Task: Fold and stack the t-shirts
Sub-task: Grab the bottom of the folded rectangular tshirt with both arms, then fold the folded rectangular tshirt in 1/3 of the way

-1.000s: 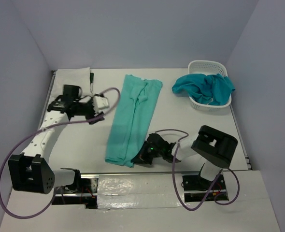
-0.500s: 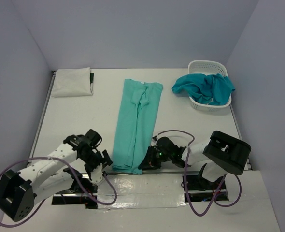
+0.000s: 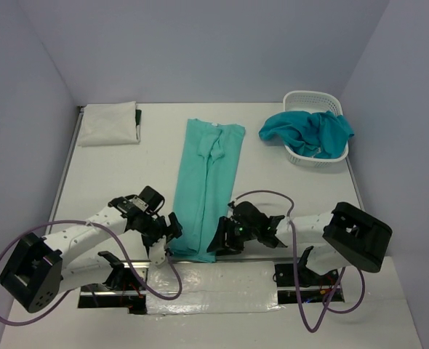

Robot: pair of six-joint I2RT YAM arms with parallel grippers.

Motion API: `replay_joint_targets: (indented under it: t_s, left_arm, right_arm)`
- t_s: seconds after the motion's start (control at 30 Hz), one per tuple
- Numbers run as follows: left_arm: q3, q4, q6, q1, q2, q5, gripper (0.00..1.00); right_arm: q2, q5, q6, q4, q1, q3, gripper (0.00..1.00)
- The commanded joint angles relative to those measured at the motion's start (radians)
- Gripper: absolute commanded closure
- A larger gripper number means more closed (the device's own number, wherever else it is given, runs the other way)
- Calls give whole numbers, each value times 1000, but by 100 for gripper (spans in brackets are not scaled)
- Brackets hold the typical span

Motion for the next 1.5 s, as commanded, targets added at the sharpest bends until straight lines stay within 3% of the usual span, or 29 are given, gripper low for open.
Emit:
replay_joint_targets:
  t_s: [0.0,0.13,0.17,0.23,0.27,0.3,0.33,0.4,0.67,0.83,1.0,1.17,1.37,1.47]
  left_arm:
    - [14,-8,47,-21,-2,65,10]
    - [-39,35,105,-79,15,45,18]
    - [-44,35,102,-88,18,54,30]
    - [-39,-11,122,-111,25,65,46]
    - [-41,-34,133,-118,27,65,68]
    - [-44,-57,145,-118,25,64,80]
    - [-56,-83,152,-118,19,54,100]
    - [-69,-73,118,-118,-8,51,100]
    - [-50,-116,116,-118,-10,-10,100]
    - [22,-24,-91,-118,1,85,100]
    - [210,-66,-415,-93,42,117,100]
    - [434,-177,-557,82,155,254,100]
    - [737,-128,-836,200,387,275,100]
    - [905,-160,-927,224,543,243,100]
  right_arm:
    - [44,87,-34,-203,-2,24,44]
    - [93,85,-13,-196,-3,58,51]
    - [108,82,-8,-190,-3,63,53]
    - [122,76,1,-190,-6,76,67]
    - [136,75,3,-206,-3,79,73]
    - [139,74,4,-213,-5,75,88]
    - [136,78,11,-213,-9,64,93]
    - [122,78,20,-207,-15,17,100]
    - [75,65,-66,-223,-26,-20,100]
    - [73,51,-181,-321,-25,92,100]
    - [-95,116,-255,-544,-96,181,100]
    - [-186,130,-336,-705,-241,334,100]
    - [-15,70,-488,-782,-439,575,100]
    - [149,45,-540,-796,-515,694,100]
